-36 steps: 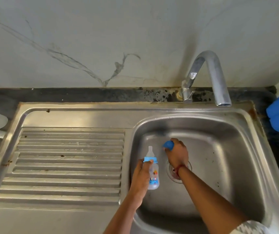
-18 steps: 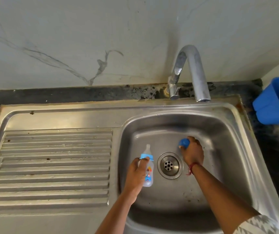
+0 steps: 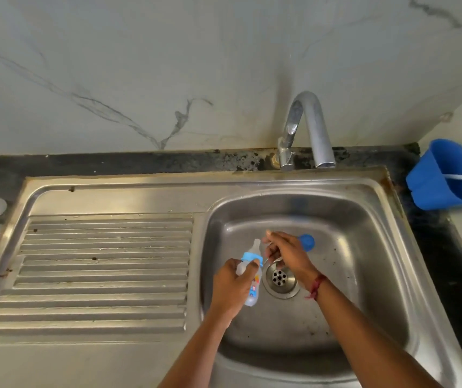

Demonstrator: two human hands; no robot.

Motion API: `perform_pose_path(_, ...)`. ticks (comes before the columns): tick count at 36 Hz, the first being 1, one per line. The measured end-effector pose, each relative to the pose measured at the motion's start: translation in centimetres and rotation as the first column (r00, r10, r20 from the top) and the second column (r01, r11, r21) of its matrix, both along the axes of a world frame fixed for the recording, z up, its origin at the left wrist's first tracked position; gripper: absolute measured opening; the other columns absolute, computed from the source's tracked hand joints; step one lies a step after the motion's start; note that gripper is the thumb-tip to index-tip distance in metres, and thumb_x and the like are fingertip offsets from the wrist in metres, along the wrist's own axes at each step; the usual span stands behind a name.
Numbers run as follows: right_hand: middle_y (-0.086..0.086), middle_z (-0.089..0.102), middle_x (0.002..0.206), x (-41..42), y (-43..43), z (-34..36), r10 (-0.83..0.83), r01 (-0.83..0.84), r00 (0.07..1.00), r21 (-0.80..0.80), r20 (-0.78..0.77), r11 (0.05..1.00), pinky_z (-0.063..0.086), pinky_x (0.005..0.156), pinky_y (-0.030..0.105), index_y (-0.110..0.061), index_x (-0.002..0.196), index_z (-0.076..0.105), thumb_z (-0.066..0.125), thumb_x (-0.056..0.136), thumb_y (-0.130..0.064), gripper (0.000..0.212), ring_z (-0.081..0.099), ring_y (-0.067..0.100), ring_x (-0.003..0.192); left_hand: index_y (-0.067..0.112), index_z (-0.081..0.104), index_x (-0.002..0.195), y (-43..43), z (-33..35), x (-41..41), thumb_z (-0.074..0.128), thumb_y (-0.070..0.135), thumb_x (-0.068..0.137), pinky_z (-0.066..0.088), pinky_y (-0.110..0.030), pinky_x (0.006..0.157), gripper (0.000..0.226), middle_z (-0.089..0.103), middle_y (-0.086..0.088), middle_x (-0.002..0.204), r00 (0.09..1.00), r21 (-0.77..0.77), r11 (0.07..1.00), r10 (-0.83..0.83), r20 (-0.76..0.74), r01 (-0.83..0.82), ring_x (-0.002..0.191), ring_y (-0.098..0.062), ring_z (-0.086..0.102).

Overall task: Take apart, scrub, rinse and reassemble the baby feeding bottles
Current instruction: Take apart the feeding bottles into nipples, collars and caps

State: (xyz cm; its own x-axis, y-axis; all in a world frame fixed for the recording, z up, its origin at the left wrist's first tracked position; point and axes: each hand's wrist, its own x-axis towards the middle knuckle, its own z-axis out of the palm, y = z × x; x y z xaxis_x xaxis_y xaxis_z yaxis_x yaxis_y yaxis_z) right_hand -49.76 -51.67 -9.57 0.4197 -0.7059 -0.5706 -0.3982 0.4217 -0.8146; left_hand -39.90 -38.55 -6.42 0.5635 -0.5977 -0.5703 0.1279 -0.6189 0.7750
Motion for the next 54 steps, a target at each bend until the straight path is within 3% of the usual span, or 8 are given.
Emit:
perform_pose_path(4, 0.007, 0.056, 0.057, 0.7, 1.5, 0.9, 0.132, -0.132, 0.991, -0.004, 0.029, 0.991, 0.033, 0.043, 0.022, -0.014, 0.065, 0.056, 0.060, 0.091, -0.054, 0.048, 0.048, 0.015, 0.045, 0.020, 0.056, 0.094, 0.4, 1.0, 0.1, 0.074, 0.043, 0.084, 0.047, -0.014, 0.056, 0.031, 0.067, 0.006, 0.084, 0.988, 0.031, 0.997, -0.078, 0.130, 0.075, 0.072, -0.003, 0.066)
perform_pose_path(13, 0.009, 0.055, 0.058, 0.4, 2.4, 3.1, 0.208, -0.204, 0.975, -0.055, 0.083, 0.977, 0.035, 0.042, 0.023, 0.003, 0.079, 0.057, 0.077, 0.079, -0.050, 0.057, 0.049, 0.018, 0.048, 0.024, 0.051, 0.096, 1.0, 2.2, 0.8, 0.084, 0.058, 0.061, 0.052, -0.027, 0.064, 0.058, 0.062, 0.012, 0.081, 0.885, 0.099, 0.968, -0.249, 0.392, 0.229, 0.075, -0.006, 0.062)
perform_pose_path(19, 0.003, 0.060, 0.057, 0.1, 2.3, 4.4, 0.314, -0.312, 0.949, -0.068, 0.022, 0.948, 0.037, 0.042, 0.023, -0.001, 0.086, 0.063, 0.078, 0.077, -0.051, 0.053, 0.055, 0.015, 0.049, 0.027, 0.044, 0.097, 1.3, 3.3, 0.6, 0.085, 0.053, 0.064, 0.038, -0.010, 0.053, 0.059, 0.052, 0.016, 0.081, 0.834, 0.104, 0.951, -0.306, 0.460, 0.291, 0.067, 0.004, 0.048)
perform_pose_path(33, 0.019, 0.072, 0.089, -2.0, 1.4, 5.2, 0.456, -0.464, 0.879, 0.028, 0.142, 0.885, 0.060, 0.069, 0.036, -0.013, 0.110, 0.066, 0.081, 0.080, -0.012, 0.033, 0.072, 0.027, 0.078, 0.024, 0.061, 0.093, 1.6, 2.9, 1.8, 0.094, 0.045, 0.054, 0.044, -0.007, 0.054, 0.055, 0.067, 0.011, 0.086, 0.870, 0.092, 0.923, -0.384, 0.309, 0.374, 0.073, -0.002, 0.064)
perform_pose_path(40, 0.016, 0.071, 0.073, -1.4, 1.9, 6.0, 0.432, -0.431, 0.901, 0.037, -0.033, 0.902, 0.059, 0.059, 0.035, -0.004, 0.099, 0.067, 0.059, 0.088, -0.060, 0.057, 0.068, 0.028, 0.064, 0.022, 0.062, 0.095, 1.6, 2.4, 2.0, 0.094, 0.045, 0.052, 0.041, -0.009, 0.057, 0.058, 0.068, 0.009, 0.087, 0.824, 0.081, 0.906, -0.412, 0.390, 0.415, 0.076, -0.004, 0.063)
perform_pose_path(47, 0.013, 0.068, 0.101, -2.3, 1.5, 5.2, 0.454, -0.454, 0.889, -0.001, 0.063, 0.891, 0.061, 0.072, 0.036, -0.010, 0.104, 0.069, 0.076, 0.086, -0.014, 0.020, 0.072, 0.021, 0.081, 0.022, 0.064, 0.102, 1.6, 1.7, 1.9, 0.093, 0.048, 0.051, 0.051, -0.018, 0.066, 0.065, 0.069, 0.011, 0.093, 0.792, 0.100, 0.882, -0.459, 0.403, 0.461, 0.081, -0.007, 0.064)
perform_pose_path(49, 0.017, 0.061, 0.114, -2.8, 1.4, 4.8, 0.474, -0.470, 0.877, -0.064, 0.077, 0.880, 0.061, 0.077, 0.039, -0.018, 0.103, 0.072, 0.078, 0.079, 0.000, 0.030, 0.068, 0.021, 0.093, 0.023, 0.063, 0.103, 1.5, 1.6, 1.8, 0.093, 0.049, 0.052, 0.045, -0.011, 0.063, 0.065, 0.067, 0.012, 0.093, 0.787, 0.101, 0.878, -0.466, 0.405, 0.468, 0.080, -0.004, 0.062)
perform_pose_path(54, 0.006, 0.057, 0.117, -3.2, 1.6, 4.9, 0.358, -0.370, 0.922, 0.057, 0.149, 0.927, 0.060, 0.081, 0.038, -0.024, 0.117, 0.066, 0.073, 0.086, -0.007, 0.036, 0.070, 0.024, 0.092, 0.022, 0.065, 0.105, 0.9, 1.3, 1.7, 0.093, 0.049, 0.054, 0.043, -0.009, 0.064, 0.064, 0.068, 0.012, 0.095, 0.784, 0.084, 0.876, -0.465, 0.411, 0.475, 0.082, -0.004, 0.063)
